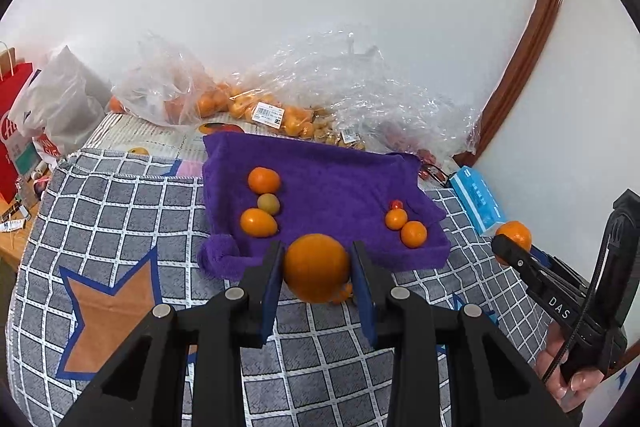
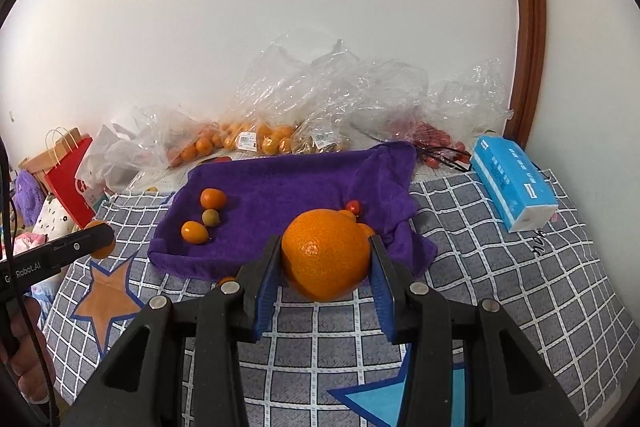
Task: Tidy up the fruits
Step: 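Lift the orange with right gripper while left gripper lifts its orange toward the towel, then lower right gripper's orange onto the towel while left gripper lowers its orange beside other oranges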
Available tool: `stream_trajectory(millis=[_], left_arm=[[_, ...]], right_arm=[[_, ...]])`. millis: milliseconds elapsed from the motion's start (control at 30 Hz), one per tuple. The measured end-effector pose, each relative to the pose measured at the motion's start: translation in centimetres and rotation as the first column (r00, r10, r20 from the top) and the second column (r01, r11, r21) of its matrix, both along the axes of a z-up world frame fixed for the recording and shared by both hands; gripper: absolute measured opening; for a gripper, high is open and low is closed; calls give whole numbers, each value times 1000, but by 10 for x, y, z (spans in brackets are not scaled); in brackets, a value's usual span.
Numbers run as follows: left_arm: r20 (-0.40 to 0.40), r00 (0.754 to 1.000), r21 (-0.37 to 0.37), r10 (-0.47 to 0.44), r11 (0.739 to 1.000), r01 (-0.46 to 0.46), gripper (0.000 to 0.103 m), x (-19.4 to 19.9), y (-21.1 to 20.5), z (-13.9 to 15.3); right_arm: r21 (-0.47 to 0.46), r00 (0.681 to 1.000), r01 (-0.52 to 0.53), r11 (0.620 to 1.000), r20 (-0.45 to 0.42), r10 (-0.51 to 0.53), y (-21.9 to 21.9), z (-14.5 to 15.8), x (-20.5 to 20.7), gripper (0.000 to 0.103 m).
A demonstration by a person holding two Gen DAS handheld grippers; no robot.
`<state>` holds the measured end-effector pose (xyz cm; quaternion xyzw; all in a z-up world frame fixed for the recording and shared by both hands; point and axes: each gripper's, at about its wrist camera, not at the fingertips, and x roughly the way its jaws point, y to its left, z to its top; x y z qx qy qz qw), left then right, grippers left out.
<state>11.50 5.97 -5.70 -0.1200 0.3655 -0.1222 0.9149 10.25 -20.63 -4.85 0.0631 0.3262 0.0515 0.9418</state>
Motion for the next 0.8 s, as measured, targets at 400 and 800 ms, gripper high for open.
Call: stream_trajectory(millis=[400, 800], left_arm=[[-18, 1000, -3, 13, 1000, -13, 31, 27, 2, -2], [-63, 997, 20, 54, 998, -53, 32, 67, 5, -21]], right_arm=[[-1, 999, 24, 1000, -24, -24, -12, -5, 18, 42], [3, 998, 45, 999, -54, -44, -29, -23, 55, 42]])
